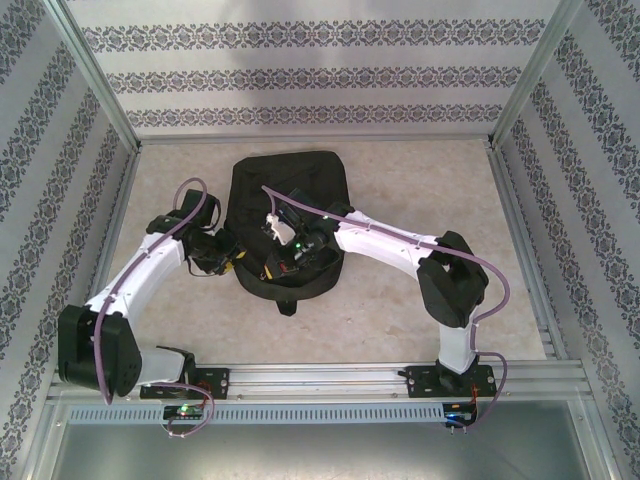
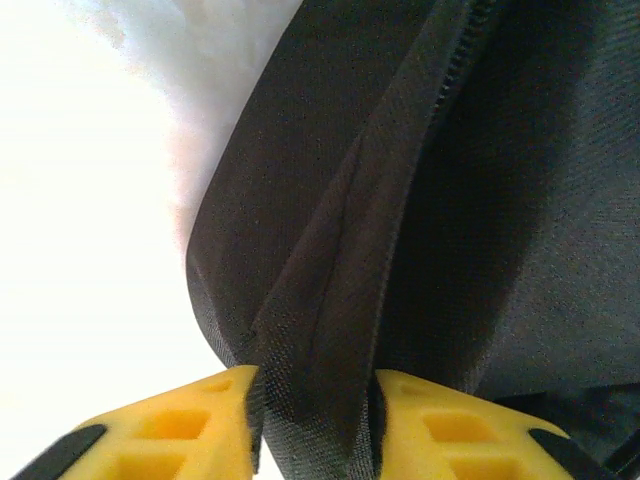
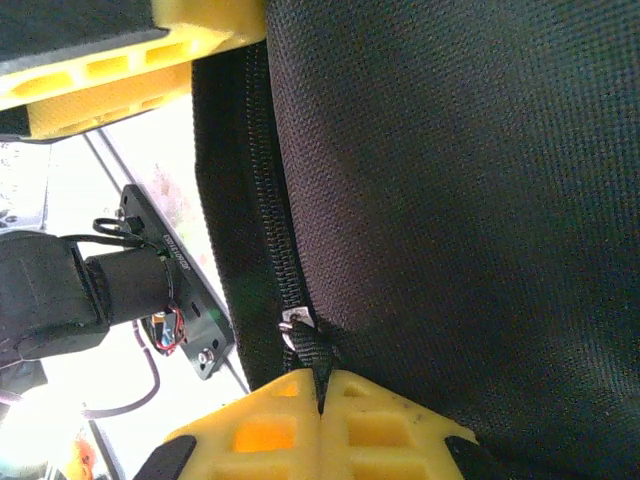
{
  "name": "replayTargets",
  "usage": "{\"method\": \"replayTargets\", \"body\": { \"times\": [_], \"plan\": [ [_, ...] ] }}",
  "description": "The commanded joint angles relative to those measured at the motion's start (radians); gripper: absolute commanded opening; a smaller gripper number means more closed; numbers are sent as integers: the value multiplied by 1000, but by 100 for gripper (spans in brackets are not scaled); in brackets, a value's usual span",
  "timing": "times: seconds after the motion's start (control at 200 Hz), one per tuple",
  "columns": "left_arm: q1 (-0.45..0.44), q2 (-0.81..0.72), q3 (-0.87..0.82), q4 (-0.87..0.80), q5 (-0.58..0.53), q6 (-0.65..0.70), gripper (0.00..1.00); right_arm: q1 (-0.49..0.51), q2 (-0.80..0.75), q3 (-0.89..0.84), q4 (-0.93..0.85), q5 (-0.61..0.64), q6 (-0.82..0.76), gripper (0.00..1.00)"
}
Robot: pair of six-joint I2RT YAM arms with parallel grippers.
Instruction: Pack the student bag
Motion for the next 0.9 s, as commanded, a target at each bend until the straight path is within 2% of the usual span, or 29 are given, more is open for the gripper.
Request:
{"method": "replayTargets", "body": {
  "times": [0.0,0.13,0.295,0.49,0.62,0.899],
  "plan": [
    [-9,20,3,-1,-17,44,25,0,-43,-8,-32,-10,-4,0],
    [-9,43,34,-16,-55,76,10,2,-62,-3,-65,-10,-16,0],
    [-9,63,81,-36,-110,109,0,6,-97,-30,-107,-34,-37,0],
    [-7,71,102,-41,-133,121,0,8,-122,-71,-173,-45,-83,0],
    [-6,70,102,-43,-138,125,0,5,-152,-101,-202,3,-107,0],
    [5,57,101,-56,-152,137,0,-66,-223,-192,-248,54,-130,0]
  ]
}}
